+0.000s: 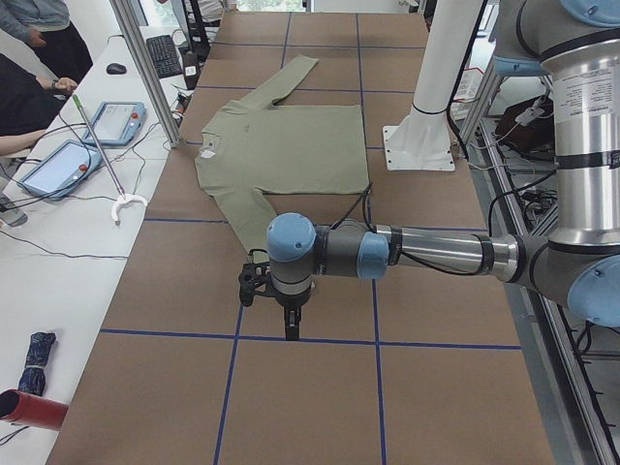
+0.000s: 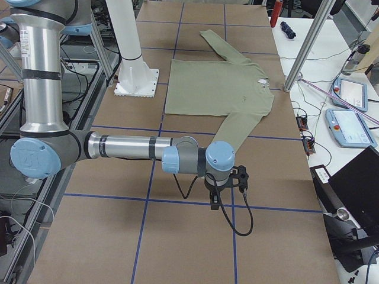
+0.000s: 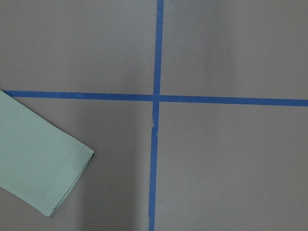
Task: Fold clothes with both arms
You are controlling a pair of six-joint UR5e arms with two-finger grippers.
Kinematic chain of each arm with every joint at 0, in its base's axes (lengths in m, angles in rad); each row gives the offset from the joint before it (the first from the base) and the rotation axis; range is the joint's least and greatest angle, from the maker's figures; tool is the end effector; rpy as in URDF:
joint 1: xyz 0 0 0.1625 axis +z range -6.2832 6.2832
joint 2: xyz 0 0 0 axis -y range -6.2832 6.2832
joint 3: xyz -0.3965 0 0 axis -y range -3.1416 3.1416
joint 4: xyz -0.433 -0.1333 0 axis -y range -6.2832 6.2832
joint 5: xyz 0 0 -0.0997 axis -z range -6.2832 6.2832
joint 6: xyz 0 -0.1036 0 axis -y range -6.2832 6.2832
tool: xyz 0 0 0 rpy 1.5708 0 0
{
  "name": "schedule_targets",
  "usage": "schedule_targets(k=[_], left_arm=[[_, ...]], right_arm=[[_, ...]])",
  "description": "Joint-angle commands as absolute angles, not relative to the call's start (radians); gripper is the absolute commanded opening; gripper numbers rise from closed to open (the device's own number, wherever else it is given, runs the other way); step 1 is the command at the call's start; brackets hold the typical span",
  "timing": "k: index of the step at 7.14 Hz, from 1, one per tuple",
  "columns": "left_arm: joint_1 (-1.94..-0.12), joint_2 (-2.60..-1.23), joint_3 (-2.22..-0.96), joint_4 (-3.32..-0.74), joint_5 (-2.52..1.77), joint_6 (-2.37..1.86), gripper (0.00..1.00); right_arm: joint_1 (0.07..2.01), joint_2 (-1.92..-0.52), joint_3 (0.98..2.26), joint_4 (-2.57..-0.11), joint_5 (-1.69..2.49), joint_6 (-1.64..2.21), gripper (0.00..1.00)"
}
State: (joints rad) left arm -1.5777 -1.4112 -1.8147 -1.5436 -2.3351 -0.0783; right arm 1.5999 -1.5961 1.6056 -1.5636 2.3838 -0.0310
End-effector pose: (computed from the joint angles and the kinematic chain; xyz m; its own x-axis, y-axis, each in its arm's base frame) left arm -0.0649 -0.4718 0.5865 0.7194 -0.0437 -0.6933 0.0634 0.9980 0.0029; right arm 0.0733 -0.5219 0.6243 0.6880 -0.0231 0.7254 -0.0078 0.9992 0.0392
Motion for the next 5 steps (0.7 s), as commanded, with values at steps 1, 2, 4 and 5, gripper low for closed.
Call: schedule_targets(k=[1,2,4,5], left_arm=[[-1.577,-1.411,-1.818,-1.545,-2.335,-0.077,1.00],[-1.577,-1.413,-1.836,-1.546,-2.333,-0.072,1.00],[-1.575,-1.443,-1.856,-1.546,-2.335,-0.074,1.00],[-1.566,-1.494,-1.853,-1.548,-2.333,-0.074,1.00]], right_arm=[[1.598,-1.606,1.612,-1.559,2.382,-0.040,1.00],[1.598,-1.606,1.614,-1.560,2.385,-0.026,1.00],[1.592,-1.606,1.611,-1.560,2.402,-0.023,1.00],[1.563,-1.594,1.589,-1.559,2.407,-0.025,1.00]])
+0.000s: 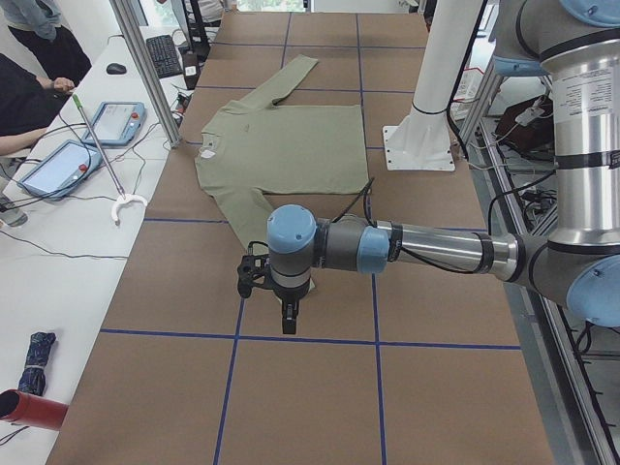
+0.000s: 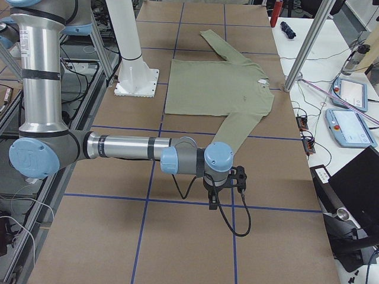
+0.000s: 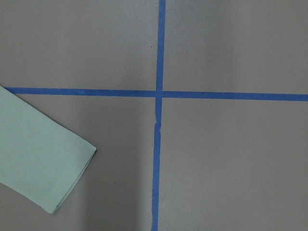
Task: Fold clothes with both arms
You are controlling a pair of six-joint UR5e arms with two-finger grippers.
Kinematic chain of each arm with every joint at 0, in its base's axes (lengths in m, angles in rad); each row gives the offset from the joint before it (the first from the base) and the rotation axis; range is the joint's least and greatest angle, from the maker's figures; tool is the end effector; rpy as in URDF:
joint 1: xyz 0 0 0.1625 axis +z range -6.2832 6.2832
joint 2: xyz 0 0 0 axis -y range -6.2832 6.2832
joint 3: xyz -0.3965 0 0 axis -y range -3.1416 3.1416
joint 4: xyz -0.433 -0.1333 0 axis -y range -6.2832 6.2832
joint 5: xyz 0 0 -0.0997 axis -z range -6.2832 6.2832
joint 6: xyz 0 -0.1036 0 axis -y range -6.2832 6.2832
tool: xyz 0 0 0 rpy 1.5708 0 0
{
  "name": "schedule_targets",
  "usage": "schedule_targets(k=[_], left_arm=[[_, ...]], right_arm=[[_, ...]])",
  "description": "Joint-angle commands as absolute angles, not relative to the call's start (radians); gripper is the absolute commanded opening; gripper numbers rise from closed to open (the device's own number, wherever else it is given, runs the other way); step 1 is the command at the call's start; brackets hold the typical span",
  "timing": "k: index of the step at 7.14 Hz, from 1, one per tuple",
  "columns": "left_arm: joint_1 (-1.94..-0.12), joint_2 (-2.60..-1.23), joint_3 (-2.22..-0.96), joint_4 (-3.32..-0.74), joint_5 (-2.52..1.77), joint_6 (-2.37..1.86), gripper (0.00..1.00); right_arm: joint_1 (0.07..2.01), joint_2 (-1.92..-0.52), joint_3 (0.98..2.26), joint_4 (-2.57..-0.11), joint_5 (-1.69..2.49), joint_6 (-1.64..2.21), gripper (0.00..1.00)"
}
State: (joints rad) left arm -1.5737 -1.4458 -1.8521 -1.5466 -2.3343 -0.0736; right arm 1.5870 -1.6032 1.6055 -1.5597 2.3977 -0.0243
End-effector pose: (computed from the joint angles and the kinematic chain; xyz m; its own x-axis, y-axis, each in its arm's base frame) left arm -0.0631 -0.4868 0.5496 0.7205 0.0159 -0.6933 0.0560 0.9951 0.0810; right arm 0.0655 -0.5198 0.6266 0.6774 -0.0232 0.7352 0.0003 0.9995 0.0313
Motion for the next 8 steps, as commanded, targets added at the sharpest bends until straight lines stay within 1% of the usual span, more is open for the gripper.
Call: schedule_targets(k=[1,3,4,5,6,8], left_arm=[[-1.563,-1.512,-1.845,-1.557,-2.335,-0.072,1.00],[-1.562,-1.511,-1.839,-1.601,-2.362,-0.084,1.00],[-1.560,-1.519,-1.850,-1.609,-2.391,-0.083,1.00],[-1.556,-1.564,-1.851,-1.612,-2.391,-0.084,1.00],[-1.554,-1.568,-1.853,-1.617,-2.390,-0.074,1.00],[-1.548,-1.563,-1.845,-1.617,-2.390,-0.080,1.00]], right_arm=[[1.554,-1.594,1.594,-1.548,2.408,-0.025,1.00],[1.482,-1.588,1.586,-1.369,2.419,-0.017,1.00],[1.468,-1.563,1.560,-1.347,2.415,-0.009,1.00],[1.410,-1.546,1.493,-1.320,2.405,-0.008,1.00],[1.347,-1.531,1.465,-1.201,2.387,-0.008,1.00],[1.254,-1.557,1.431,-0.984,2.336,0.149,1.00]])
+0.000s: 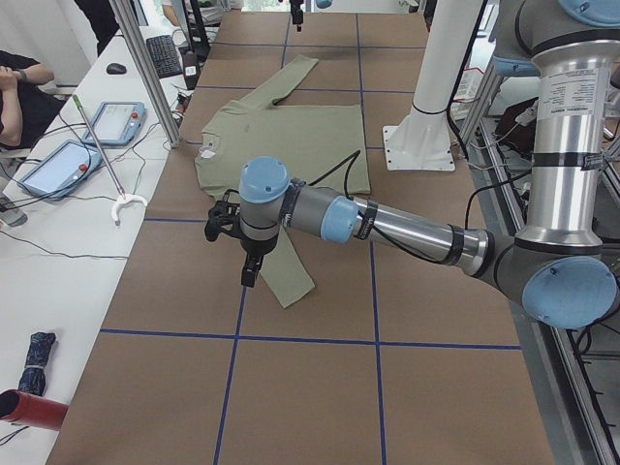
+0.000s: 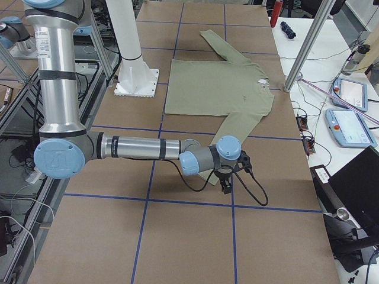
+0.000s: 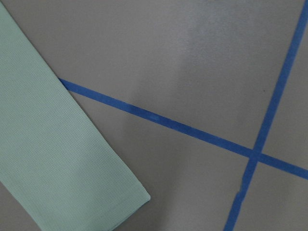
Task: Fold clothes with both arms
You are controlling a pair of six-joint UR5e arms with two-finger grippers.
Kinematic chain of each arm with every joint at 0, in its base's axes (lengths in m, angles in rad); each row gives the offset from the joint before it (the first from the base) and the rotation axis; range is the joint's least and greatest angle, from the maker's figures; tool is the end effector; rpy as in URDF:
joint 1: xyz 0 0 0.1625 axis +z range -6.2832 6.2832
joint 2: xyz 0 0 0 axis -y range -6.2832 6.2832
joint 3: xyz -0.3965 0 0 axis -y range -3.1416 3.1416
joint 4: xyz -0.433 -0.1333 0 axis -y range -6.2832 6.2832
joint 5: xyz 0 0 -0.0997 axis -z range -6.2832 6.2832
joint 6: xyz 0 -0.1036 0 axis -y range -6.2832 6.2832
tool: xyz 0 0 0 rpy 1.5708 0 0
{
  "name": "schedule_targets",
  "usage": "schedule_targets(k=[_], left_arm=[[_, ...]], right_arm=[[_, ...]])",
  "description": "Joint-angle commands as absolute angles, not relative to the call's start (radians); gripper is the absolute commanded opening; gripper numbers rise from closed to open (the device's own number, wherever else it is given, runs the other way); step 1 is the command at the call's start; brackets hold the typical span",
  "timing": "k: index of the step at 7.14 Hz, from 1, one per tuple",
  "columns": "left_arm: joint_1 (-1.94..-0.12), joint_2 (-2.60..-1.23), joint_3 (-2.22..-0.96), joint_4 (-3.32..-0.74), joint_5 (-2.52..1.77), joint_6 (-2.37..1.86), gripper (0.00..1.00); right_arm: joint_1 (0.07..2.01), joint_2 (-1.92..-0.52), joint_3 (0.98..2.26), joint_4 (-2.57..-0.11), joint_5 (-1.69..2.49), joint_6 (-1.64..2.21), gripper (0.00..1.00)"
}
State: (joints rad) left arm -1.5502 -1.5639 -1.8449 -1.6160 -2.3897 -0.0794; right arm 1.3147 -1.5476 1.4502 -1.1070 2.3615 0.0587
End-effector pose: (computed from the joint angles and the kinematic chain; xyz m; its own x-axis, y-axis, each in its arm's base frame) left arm -0.0467 -0.5326 0.4814 0.6777 0.1623 -0.7172 0.0343 0.9673 0.2513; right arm -0.0840 -0.5562 0.6333 0.6287 -0.3708 0.6835 0.2000 0.9265 0.3187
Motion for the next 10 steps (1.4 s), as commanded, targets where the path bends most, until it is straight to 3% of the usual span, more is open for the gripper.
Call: schedule_targets(k=[1,5,10], left_arm=[[-1.548,-1.556,-1.845,-1.617,-2.388,-0.080,1.00],[-1.548,-1.555,-1.847,-1.615,-2.390,-0.080,1.00],[-1.548,-1.554,-1.853,-1.615,-2.391,-0.081,1.00]], right_arm=[[1.224,-1.557,1.408,-0.973,2.339,0.169,1.00],[1.107,-1.614,1.407,-0.694,2.205,0.545,1.00],[1.085,-1.666,1.405,-0.695,2.214,0.546,1.00]])
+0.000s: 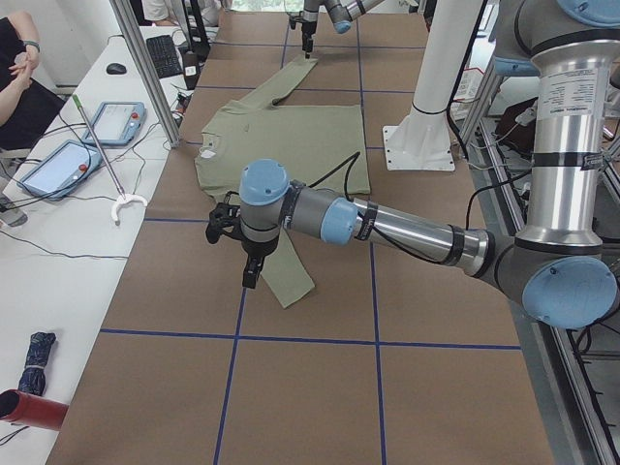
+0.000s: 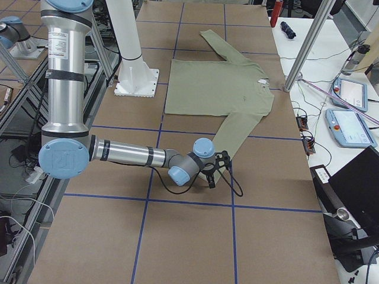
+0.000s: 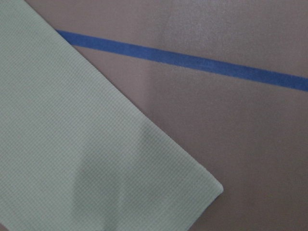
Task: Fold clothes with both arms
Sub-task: 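Lower the right gripper to the cuff of the sleeve nearest it and grasp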
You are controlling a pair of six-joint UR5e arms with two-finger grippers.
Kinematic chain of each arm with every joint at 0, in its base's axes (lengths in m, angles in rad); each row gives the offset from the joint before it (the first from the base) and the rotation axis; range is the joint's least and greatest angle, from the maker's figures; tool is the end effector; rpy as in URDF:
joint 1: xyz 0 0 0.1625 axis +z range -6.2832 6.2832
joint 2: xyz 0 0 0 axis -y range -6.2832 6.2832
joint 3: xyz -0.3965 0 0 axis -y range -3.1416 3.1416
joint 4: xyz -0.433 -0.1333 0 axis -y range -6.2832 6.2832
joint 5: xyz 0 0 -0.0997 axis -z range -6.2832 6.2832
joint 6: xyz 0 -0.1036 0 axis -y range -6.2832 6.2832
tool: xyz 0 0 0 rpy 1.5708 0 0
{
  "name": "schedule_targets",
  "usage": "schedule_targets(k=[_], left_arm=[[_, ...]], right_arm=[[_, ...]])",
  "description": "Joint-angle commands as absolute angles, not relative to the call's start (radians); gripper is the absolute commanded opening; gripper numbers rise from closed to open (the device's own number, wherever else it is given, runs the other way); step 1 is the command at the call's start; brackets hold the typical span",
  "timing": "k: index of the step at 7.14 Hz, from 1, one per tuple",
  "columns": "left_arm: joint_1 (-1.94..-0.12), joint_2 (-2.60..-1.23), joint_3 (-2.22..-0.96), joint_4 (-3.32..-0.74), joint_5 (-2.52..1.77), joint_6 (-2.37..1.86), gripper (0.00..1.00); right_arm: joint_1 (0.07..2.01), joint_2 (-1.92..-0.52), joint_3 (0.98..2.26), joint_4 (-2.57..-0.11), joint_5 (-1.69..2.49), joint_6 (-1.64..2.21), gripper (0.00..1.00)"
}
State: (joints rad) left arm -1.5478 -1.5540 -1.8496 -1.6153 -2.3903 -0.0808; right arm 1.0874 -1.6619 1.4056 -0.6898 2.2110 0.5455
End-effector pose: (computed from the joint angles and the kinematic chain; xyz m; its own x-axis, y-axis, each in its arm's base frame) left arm -0.0454 -0.5291 0.4841 0.6769 0.1584 -0.7188 0.0328 0.9691 0.2445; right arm -0.1749 -0.4867 0.6762 0.6638 -0.2105 0.7177 0.0381 0.9679 0.2486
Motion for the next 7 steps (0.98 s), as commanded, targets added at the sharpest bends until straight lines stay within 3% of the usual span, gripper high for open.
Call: schedule_targets(k=[1,4,5,7], left_arm=[[-1.549,-1.554,-1.853,-1.617,-2.391,-0.081,1.00],[-1.549,-1.551,-1.853,-1.617,-2.391,-0.081,1.00],[-1.549,-1.551,-1.853,-1.615,-2.391,-0.081,1.00],[-1.549,-1.552,-1.853,-1.615,-2.391,-0.081,1.00]], right_arm=[[1.072,-1.663,1.405,-0.696,2.212,0.549,1.00],[1.051,-1.652,1.404,-0.701,2.200,0.552,1.00],[1.051,-1.655,1.404,-0.701,2.200,0.552,0.93],[1.051,-1.660,1.404,-0.701,2.203,0.549,0.52]])
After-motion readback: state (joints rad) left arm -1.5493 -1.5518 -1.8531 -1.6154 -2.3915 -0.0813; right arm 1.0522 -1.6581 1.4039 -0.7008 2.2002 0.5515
